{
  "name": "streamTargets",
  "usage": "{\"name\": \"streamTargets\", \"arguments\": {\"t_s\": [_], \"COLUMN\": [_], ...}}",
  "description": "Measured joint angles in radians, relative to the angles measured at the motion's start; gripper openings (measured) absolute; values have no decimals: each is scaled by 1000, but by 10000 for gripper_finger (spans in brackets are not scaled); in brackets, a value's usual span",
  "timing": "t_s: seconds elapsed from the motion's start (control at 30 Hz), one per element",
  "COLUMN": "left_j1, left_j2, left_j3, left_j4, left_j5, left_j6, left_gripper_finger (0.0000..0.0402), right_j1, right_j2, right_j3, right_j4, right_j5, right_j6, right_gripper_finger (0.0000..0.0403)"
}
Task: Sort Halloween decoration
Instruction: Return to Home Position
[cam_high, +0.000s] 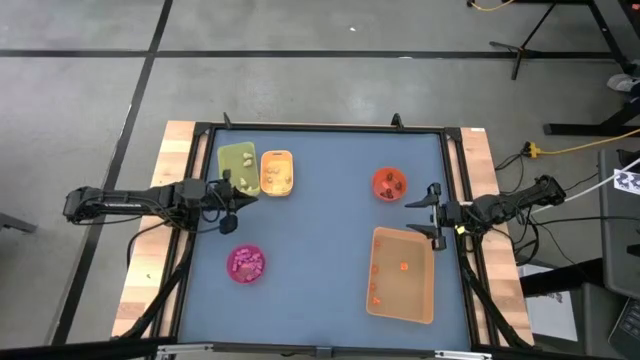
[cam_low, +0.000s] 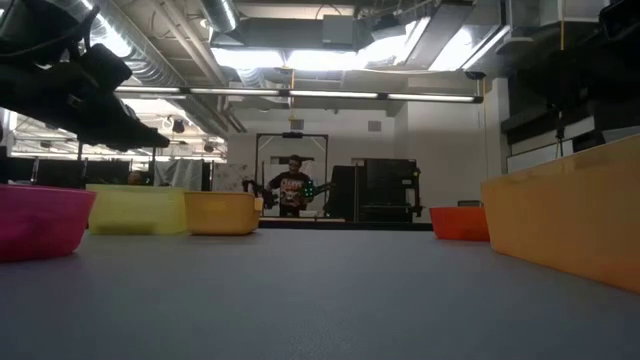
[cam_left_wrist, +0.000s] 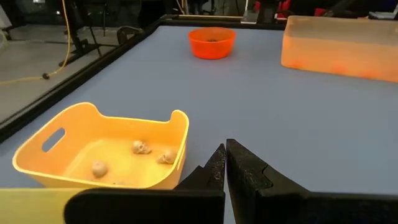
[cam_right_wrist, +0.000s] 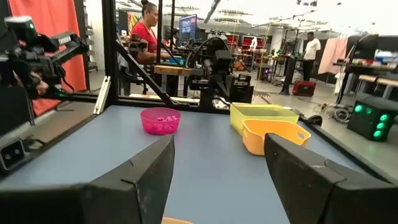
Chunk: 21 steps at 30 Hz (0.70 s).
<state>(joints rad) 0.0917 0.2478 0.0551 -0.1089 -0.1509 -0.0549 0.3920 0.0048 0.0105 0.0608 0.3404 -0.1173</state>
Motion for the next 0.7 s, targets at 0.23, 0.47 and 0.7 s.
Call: {"name": "streamTargets", "arguments": {"t_s": [0.23, 0.47, 0.7], "left_j1": [0, 0, 0], "left_j2": [0, 0, 0], "left_j3": [0, 0, 0], "left_j4": [0, 0, 0], "left_j5": [0, 0, -1], "left_j6": [21, 17, 64], "left_gripper_finger": [0, 0, 0], "right_j1": [0, 0, 0], "right_j2": [0, 0, 0], "right_j3": [0, 0, 0], "right_j4": [3, 8, 7], "right_j5": [49, 145, 141], "right_j6": [-97, -18, -14], "right_gripper_finger": [248, 248, 248]}}
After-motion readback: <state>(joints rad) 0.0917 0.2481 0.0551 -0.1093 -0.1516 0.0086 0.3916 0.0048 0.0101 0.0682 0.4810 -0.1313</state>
